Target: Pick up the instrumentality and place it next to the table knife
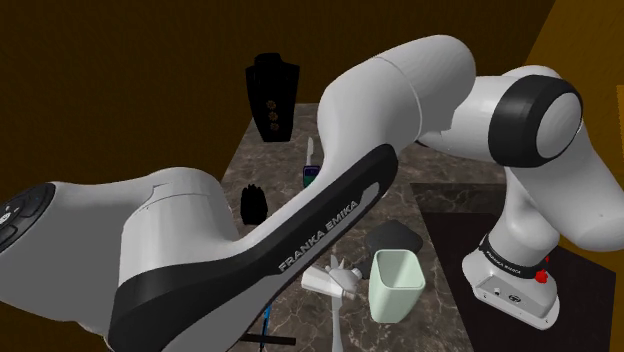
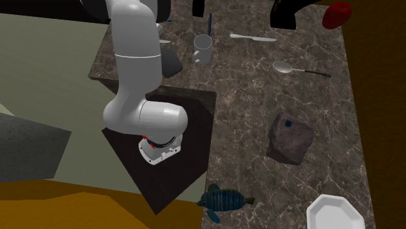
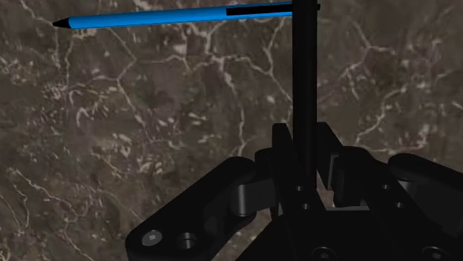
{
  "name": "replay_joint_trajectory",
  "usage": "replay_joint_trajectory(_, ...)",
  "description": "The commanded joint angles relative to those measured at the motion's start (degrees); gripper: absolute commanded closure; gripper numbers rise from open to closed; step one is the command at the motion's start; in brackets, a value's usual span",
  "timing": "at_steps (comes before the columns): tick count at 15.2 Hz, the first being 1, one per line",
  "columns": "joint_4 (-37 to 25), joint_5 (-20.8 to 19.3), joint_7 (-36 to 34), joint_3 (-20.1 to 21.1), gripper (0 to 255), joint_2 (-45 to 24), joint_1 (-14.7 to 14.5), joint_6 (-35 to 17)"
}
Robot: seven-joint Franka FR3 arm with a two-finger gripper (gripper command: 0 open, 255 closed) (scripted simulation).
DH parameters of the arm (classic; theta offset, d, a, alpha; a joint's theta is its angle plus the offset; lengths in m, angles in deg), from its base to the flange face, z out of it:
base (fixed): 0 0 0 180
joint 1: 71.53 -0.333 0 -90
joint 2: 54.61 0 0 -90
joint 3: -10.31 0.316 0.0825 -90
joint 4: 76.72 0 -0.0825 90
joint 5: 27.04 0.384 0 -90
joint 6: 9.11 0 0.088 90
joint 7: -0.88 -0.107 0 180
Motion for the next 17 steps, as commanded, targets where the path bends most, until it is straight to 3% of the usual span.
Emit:
replay_joint_trajectory(1, 0.6, -0.2, -0.1, -0.1, 255, -0.5, 0.1, -1.1)
replay_joint_trajectory(5, 2.6, -0.6, -0.6, -0.4, 255, -1.3, 0.3, -3.7)
replay_joint_trajectory(12, 2.6, -0.6, -0.6, -0.4, 255, -1.3, 0.3, -3.7)
replay_joint_trajectory(13, 2.6, -0.6, -0.5, -0.4, 0, -1.3, 0.3, -3.7)
replay_joint_trajectory(17, 2.6, -0.6, -0.6, -0.4, 0, -1.3, 0.3, -3.7)
